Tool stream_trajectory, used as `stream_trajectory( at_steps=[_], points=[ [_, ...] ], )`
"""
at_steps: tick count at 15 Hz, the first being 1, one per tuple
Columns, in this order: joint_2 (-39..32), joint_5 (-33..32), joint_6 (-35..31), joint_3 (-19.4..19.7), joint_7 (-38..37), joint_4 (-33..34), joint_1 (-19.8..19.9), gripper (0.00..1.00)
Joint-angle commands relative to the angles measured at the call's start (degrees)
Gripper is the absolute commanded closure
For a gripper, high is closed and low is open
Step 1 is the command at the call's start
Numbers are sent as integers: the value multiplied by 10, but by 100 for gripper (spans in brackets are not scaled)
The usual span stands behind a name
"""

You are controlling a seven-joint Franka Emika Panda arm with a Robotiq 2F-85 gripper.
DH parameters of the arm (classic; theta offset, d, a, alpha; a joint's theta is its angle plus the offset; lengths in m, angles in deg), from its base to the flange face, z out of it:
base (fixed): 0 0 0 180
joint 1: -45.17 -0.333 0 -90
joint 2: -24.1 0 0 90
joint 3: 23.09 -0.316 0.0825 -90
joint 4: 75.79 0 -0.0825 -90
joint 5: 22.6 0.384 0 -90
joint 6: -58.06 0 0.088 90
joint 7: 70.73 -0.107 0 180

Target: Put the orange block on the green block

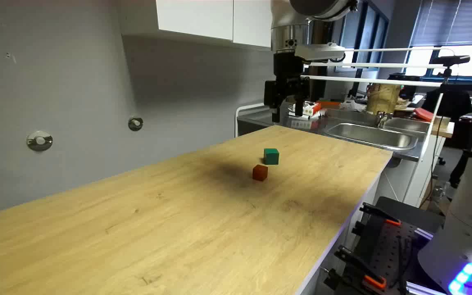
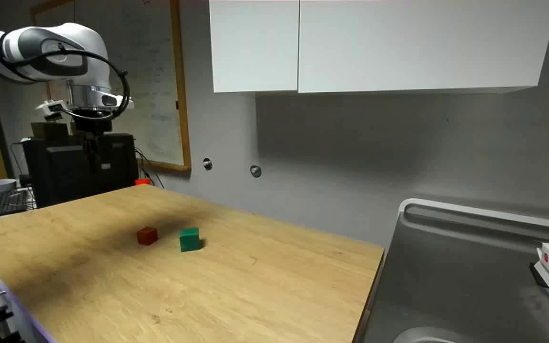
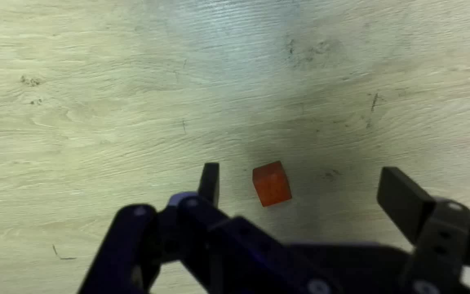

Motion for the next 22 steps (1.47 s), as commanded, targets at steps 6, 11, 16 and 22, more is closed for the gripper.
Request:
stream_trajectory(
  at_steps=[6,11,16,22],
  points=[
    [0,-3,1,9,-3,1,-10,0],
    [0,-3,1,9,-3,1,-10,0],
    [-35,-3,-34,22,1,6,-5,0],
    [-120,3,-116,43,15,25,-4,0]
  ],
)
